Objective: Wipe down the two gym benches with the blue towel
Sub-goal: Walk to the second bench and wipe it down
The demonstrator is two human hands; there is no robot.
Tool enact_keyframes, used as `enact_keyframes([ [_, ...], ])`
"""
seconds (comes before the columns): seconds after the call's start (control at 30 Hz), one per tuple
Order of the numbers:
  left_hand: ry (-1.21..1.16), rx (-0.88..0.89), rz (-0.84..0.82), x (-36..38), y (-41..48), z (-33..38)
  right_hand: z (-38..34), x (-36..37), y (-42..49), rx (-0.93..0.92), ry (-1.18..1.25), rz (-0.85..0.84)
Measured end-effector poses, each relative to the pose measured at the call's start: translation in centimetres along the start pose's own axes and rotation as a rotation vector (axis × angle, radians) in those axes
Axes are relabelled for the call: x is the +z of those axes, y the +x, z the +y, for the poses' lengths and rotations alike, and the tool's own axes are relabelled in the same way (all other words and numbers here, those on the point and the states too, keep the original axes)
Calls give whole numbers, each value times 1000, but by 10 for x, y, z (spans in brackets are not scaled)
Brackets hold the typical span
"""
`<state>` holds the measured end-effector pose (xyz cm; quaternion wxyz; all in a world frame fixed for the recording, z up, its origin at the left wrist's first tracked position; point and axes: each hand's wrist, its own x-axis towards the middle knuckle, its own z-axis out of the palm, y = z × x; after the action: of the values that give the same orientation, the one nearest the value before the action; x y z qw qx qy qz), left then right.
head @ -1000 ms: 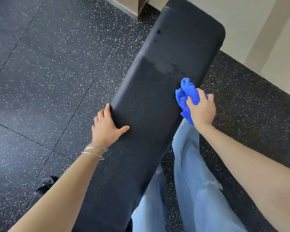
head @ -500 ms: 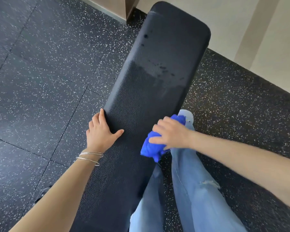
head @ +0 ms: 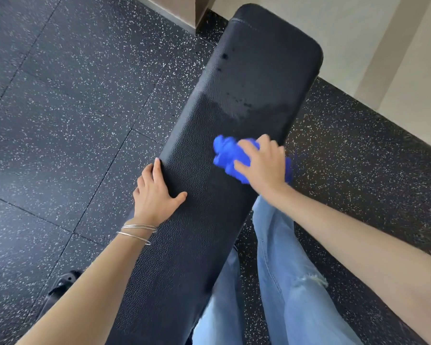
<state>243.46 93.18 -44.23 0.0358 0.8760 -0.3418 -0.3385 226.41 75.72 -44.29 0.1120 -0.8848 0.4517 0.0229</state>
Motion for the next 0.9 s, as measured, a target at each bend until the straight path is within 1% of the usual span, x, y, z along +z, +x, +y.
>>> enact_keyframes([
  [0.1,16,19,11,-2,5,7,-12,7,-48,-481,-61,-101],
  [0.17,32,19,17,-4,9,14,-9,9,-60,-740,-147,-197],
  [0.23,40,13,24,-5,14,22,4,10,-44,-927,-200,-230],
  [0.3,43,15,44,-5,20,29,12,6,-13,-1028,-219,-175],
  [0.33,45,14,57,-5,24,34,18,3,7,-1051,-222,-138],
  [0.37,48,14,69,-5,26,37,24,0,26,-1047,-225,-98],
  [0.4,48,16,82,-5,29,41,31,-3,45,-1006,-233,-64],
  [0.43,47,16,99,-4,32,46,40,-6,67,-929,-238,-31],
  [0.5,51,7,127,-4,39,54,58,-15,110,-703,-230,61],
  [0.53,54,-7,130,-3,42,57,66,-20,130,-557,-230,101],
  [0.57,54,-19,130,-3,44,59,72,-26,147,-372,-229,103],
  [0.6,53,-22,129,-3,46,60,77,-31,160,-151,-196,62],
  [0.63,50,-20,128,-3,48,61,78,-33,170,90,-108,33],
  [0.67,41,-16,131,-4,52,61,74,-33,176,296,-7,44],
  [0.7,30,-15,133,-6,55,61,64,-32,178,424,73,56],
  [0.73,15,-16,130,-8,59,62,51,-29,175,440,87,64],
  [0.77,-2,-18,123,-10,62,64,36,-24,166,364,62,60],
  [0.87,-58,-36,110,-12,65,71,-17,-5,121,-54,60,49],
  [0.9,-82,-50,114,-13,64,72,-33,0,105,-182,62,-3],
])
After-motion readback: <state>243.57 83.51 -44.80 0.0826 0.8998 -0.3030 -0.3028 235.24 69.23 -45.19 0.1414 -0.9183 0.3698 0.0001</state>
